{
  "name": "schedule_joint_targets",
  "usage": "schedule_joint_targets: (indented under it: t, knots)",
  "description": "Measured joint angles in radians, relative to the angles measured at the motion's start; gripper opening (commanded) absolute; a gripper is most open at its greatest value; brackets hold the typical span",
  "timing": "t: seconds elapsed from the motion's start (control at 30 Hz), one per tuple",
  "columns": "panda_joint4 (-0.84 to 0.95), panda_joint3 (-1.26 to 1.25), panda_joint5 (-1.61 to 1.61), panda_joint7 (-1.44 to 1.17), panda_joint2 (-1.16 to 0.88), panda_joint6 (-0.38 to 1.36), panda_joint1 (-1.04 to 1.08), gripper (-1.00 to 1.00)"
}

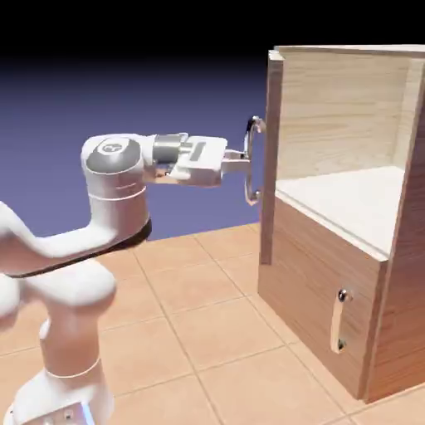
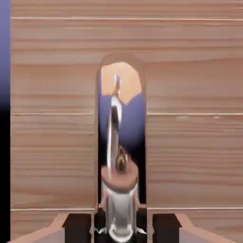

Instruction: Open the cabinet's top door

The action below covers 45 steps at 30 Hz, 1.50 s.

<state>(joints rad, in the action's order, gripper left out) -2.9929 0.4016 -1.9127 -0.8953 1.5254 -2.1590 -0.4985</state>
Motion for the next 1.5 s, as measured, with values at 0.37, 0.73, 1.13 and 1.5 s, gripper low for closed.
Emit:
schedule_joint_targets:
  t: [0.37,0.73,1.13,1.5]
  knots:
    - [-0.044,-0.399,0.368,0.027,0.018,0.231,-0.016,-1.00]
    - [0.051,-0.797,0.732,0.102,-0.132,0.482,-0.017,-1.00]
    - [0.379,-1.232,1.082,0.212,-0.436,0.814,0.228,-1.00]
    - [0.755,-1.569,1.247,0.249,-0.594,1.088,0.623,-1.00]
